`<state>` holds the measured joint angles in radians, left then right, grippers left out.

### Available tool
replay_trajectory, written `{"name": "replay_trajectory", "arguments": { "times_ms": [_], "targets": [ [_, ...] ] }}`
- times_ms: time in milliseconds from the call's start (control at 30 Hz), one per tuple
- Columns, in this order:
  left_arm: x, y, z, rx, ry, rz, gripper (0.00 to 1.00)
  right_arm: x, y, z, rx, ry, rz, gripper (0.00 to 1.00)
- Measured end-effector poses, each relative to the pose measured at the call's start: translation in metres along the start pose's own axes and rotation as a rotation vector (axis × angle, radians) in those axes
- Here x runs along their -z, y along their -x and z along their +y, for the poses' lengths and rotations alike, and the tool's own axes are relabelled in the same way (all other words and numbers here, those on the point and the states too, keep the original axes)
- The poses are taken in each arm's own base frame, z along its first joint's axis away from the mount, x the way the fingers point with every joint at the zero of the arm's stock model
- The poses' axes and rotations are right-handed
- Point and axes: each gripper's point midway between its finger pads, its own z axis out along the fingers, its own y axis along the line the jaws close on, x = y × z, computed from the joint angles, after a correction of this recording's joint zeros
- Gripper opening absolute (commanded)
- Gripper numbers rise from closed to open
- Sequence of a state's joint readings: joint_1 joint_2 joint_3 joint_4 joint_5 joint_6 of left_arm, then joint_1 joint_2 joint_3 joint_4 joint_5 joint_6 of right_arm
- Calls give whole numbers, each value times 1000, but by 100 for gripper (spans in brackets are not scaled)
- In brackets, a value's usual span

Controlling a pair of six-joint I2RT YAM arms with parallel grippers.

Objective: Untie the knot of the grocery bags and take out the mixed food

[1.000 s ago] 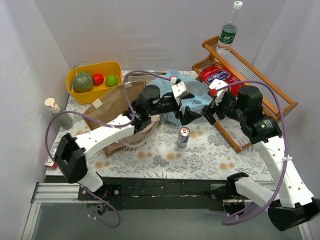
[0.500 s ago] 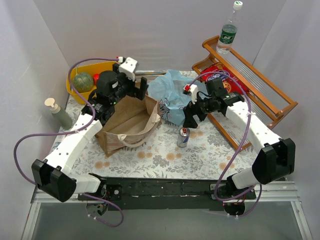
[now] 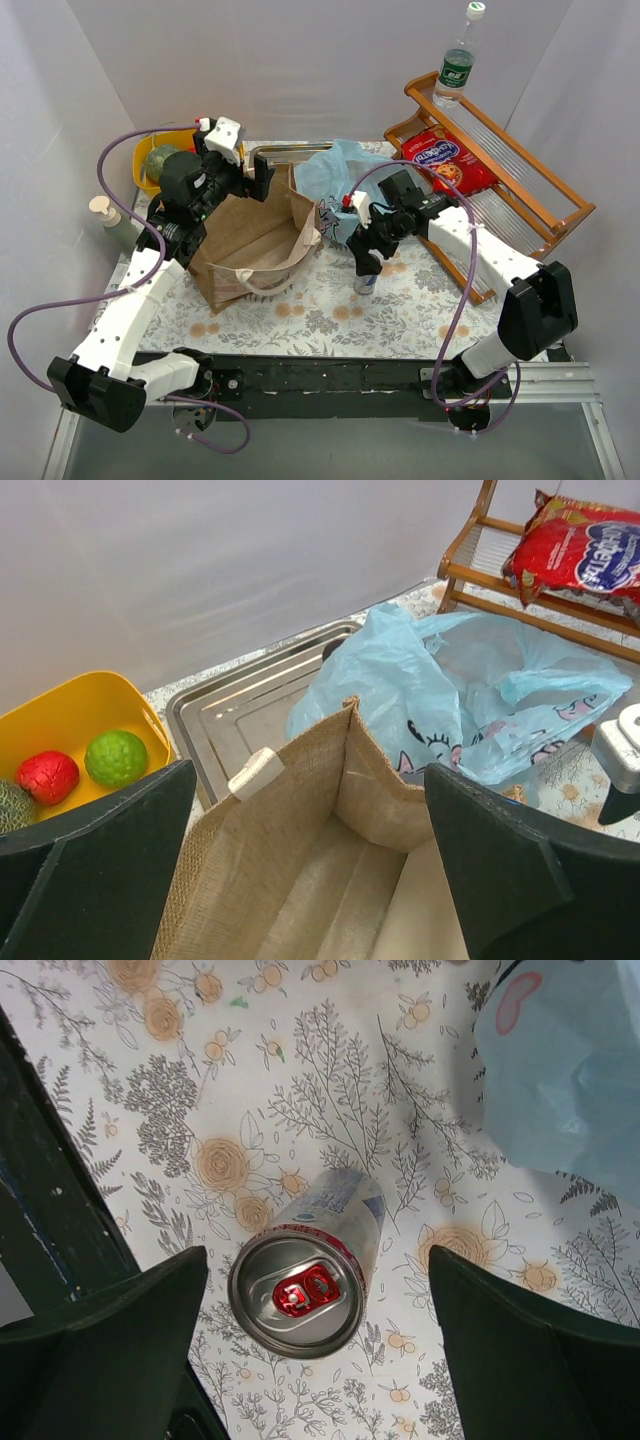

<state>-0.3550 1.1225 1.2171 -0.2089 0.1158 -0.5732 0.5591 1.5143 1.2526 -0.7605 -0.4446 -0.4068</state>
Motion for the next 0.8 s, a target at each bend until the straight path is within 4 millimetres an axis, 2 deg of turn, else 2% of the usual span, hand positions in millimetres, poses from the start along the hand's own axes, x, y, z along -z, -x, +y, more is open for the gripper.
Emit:
{"name": "replay_trajectory", "arguments": {
  "times_ms": [133,167,200,267,333,400,533,633,667,800],
  "targets": [
    [-1,-13,2,18,-1,26,98,-6,-12,-6,-12,-29,44,94],
    [-1,-15,2,24,-2,30,98,-8,-14,-7,-16,-33,54,90],
    [-2,-16,2,30,-5,32,98,-10,-16,-9,-20,-37,63,81],
    [-2,-15,2,38,-7,29,98,-12,-18,-9,-27,-28,71,70],
    [-2,-14,3,43,-9,21,98,-14,-18,-7,-23,-18,70,40],
    [-3,-13,3,50,-13,16,98,-15,-17,-7,-8,-12,66,2],
    [-5,-13,3,57,-19,12,98,-13,-17,-5,10,-1,72,1],
    [-6,-17,2,62,-27,17,98,6,-10,0,33,14,116,1],
    [-7,-19,1,63,-29,21,98,19,-1,2,43,18,135,1],
    [-9,-24,-2,70,-49,26,98,82,90,-14,186,-83,-14,1]
  ]
}}
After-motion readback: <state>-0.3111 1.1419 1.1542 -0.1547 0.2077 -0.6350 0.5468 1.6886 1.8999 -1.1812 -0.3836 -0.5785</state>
